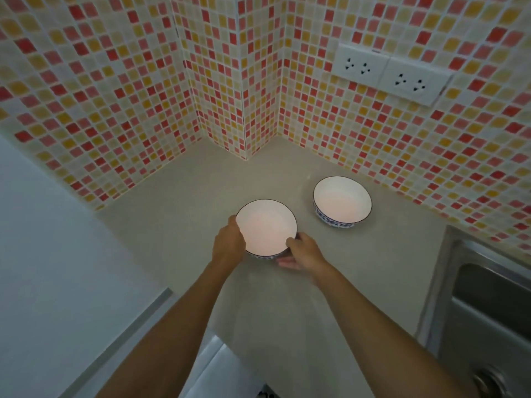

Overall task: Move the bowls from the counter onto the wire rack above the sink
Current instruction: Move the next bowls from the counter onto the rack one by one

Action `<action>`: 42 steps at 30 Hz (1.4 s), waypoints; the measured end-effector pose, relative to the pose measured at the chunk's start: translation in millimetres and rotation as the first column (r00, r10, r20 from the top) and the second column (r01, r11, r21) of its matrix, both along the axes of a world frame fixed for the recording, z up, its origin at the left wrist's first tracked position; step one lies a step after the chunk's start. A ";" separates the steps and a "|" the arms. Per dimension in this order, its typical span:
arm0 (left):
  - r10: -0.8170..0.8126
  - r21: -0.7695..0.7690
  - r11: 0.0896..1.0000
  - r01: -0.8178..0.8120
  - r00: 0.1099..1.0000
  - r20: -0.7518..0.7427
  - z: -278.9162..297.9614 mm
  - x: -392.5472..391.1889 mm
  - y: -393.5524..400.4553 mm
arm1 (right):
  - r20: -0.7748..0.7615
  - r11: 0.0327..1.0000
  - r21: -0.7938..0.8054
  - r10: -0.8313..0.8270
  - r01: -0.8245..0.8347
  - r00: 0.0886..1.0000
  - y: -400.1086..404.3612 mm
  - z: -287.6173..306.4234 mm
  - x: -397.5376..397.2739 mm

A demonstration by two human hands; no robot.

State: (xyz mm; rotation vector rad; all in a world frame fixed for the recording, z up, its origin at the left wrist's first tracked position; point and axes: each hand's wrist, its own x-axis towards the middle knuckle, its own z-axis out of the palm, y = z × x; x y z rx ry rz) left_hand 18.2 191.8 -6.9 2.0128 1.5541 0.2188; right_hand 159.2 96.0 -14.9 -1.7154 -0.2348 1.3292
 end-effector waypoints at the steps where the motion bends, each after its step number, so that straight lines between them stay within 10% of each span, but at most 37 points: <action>1: -0.019 0.008 1.000 0.019 1.000 0.013 2.8 1.3 -4.9 | -0.012 1.000 0.002 -0.013 0.013 1.000 -6.3 0.4 1.0; 10: -0.235 -0.046 0.969 0.243 0.961 0.144 7.5 34.7 -71.6 | -0.146 0.974 0.049 -0.213 0.222 0.966 -104.0 -1.2 31.5; 29: -0.778 0.030 0.597 0.802 0.569 0.267 -13.6 211.2 -354.5 | -0.198 0.725 0.050 -0.667 0.687 0.719 -452.0 15.5 129.1; 42: -0.844 0.019 0.520 0.854 0.517 -0.144 -85.6 182.3 -427.8 | -0.052 0.627 -0.017 -0.778 0.779 0.626 -553.4 -8.8 154.9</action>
